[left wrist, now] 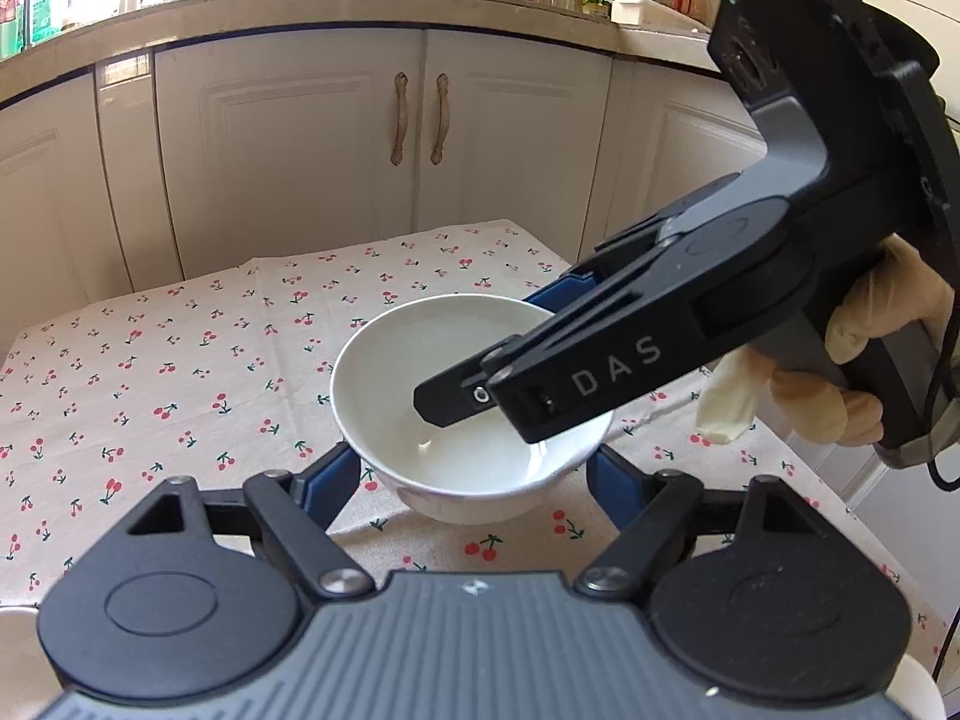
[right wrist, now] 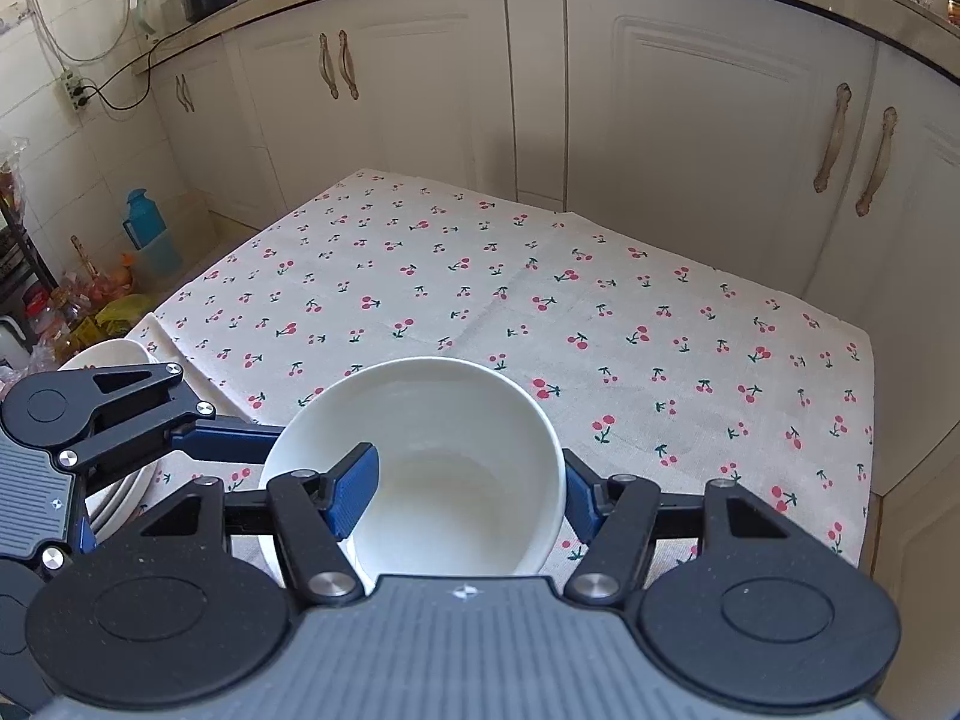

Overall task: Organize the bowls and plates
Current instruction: 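Lift the bowl with the right tool and carry it over the nested bowls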

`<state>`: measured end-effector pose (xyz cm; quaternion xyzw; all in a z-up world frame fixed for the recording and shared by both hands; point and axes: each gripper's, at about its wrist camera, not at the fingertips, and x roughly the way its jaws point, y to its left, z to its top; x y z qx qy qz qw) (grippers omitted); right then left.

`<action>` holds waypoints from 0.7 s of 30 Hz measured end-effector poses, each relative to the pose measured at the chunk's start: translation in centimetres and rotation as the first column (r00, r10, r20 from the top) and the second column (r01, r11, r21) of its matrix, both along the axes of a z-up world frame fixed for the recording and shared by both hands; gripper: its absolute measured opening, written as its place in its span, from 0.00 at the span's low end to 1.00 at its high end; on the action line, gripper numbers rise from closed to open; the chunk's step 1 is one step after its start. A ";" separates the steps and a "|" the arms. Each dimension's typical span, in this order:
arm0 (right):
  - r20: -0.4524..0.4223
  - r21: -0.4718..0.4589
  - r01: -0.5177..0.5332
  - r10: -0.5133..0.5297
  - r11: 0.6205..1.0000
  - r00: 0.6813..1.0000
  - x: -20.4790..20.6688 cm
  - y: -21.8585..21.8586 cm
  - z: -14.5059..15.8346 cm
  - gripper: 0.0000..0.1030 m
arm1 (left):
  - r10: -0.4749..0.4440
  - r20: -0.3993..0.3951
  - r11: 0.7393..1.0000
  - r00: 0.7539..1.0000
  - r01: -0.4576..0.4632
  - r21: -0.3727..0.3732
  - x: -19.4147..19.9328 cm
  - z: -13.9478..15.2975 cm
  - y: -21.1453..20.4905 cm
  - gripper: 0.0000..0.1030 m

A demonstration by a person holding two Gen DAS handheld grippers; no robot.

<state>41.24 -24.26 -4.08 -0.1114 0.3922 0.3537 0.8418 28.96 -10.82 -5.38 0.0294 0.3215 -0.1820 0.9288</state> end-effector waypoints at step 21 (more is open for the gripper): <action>0.082 0.019 0.010 -0.011 1.000 0.997 -9.4 -0.9 4.8 0.67 | -0.053 0.076 0.999 0.996 0.054 -0.010 -7.3 3.9 0.5 0.80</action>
